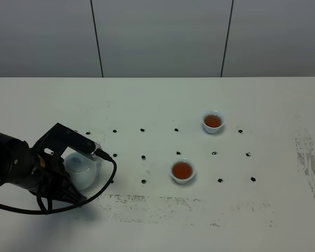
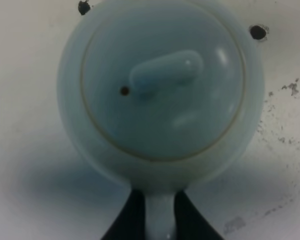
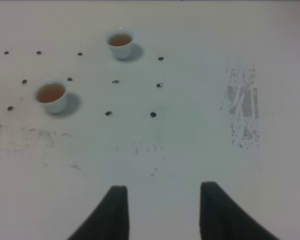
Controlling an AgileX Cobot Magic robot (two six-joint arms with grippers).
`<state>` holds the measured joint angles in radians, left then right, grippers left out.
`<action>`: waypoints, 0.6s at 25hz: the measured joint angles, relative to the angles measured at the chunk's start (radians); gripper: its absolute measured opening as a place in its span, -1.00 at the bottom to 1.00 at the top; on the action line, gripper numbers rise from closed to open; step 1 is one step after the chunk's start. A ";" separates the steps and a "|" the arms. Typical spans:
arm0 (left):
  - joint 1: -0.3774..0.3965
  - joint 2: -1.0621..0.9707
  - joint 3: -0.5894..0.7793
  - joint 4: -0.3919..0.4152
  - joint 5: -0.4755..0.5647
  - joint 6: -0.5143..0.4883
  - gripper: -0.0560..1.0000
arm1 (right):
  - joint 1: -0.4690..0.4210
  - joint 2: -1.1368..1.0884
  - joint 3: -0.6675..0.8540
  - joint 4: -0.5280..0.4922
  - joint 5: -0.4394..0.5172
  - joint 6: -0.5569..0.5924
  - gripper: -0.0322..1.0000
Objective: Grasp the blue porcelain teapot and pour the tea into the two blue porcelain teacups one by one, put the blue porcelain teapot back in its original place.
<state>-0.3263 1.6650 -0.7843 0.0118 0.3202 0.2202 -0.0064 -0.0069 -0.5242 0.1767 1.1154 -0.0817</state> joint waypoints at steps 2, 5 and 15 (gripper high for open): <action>0.000 0.002 0.000 0.000 -0.005 0.000 -0.82 | 0.000 0.000 0.000 0.000 0.000 0.000 -0.30; 0.000 0.003 0.000 0.000 -0.007 0.000 -0.82 | 0.000 0.000 0.000 0.000 0.000 0.000 -0.30; 0.000 0.031 0.000 0.000 -0.020 0.000 -0.82 | 0.000 0.000 0.000 0.000 0.000 0.000 -0.30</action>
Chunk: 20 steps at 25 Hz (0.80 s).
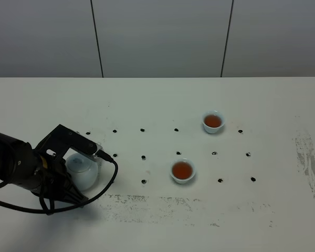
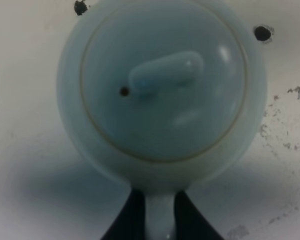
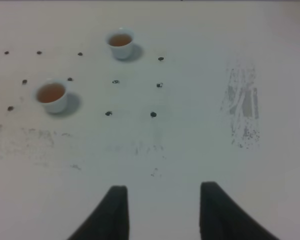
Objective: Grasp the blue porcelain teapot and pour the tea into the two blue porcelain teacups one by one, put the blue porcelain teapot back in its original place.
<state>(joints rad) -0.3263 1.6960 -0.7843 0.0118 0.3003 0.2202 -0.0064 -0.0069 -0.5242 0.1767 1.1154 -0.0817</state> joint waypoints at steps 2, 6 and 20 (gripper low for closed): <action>0.000 0.000 0.000 0.000 -0.002 0.000 -0.82 | 0.000 0.000 0.000 0.000 0.000 0.001 -0.30; 0.000 0.000 0.000 -0.002 0.001 0.000 -0.82 | 0.000 0.000 0.000 0.000 0.000 0.001 -0.30; 0.000 0.004 0.000 -0.003 0.020 0.000 -0.44 | 0.000 0.000 0.000 0.000 0.000 0.001 -0.30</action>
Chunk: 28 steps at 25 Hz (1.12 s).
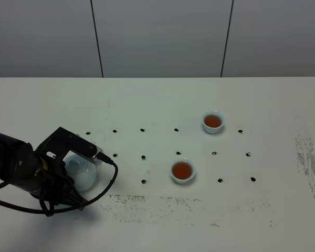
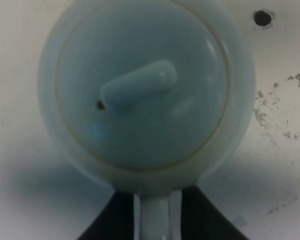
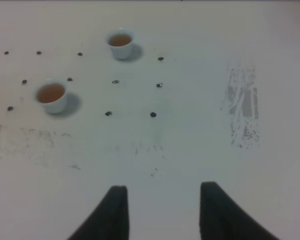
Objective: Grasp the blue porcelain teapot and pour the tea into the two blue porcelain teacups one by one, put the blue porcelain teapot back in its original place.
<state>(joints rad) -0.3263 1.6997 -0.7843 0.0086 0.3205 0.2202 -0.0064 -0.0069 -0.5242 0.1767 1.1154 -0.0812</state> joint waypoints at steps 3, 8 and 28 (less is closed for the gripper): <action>0.000 -0.007 0.000 0.000 0.012 -0.002 -0.38 | 0.000 0.000 0.000 0.000 0.000 0.000 -0.30; 0.000 -0.053 0.000 -0.001 0.057 -0.051 -0.30 | 0.000 0.000 0.000 0.000 0.000 0.000 -0.30; 0.236 -0.250 -0.149 -0.002 0.119 -0.061 -0.27 | 0.000 0.000 0.000 0.000 0.000 0.000 -0.30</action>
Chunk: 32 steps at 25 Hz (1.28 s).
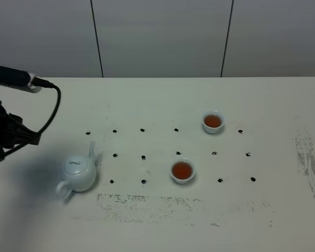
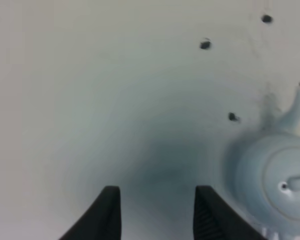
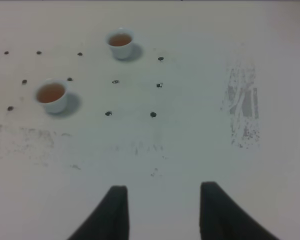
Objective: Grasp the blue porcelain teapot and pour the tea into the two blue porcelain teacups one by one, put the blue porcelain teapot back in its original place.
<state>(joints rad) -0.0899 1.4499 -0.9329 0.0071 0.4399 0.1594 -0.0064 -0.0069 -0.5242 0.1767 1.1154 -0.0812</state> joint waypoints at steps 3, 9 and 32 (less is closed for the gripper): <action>0.088 0.003 -0.002 -0.001 0.002 0.000 -0.27 | 0.000 0.000 0.000 0.000 0.000 0.000 -0.30; 0.229 0.008 -0.002 0.023 0.005 0.000 -0.27 | 0.000 0.000 0.000 0.000 0.000 0.000 -0.30; 0.097 -0.658 0.240 0.005 0.304 -0.044 -0.27 | 0.000 0.000 0.000 0.000 0.000 0.000 -0.30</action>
<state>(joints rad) 0.0069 0.7917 -0.6933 0.0119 0.7436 0.1156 -0.0064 -0.0069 -0.5242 0.1767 1.1154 -0.0812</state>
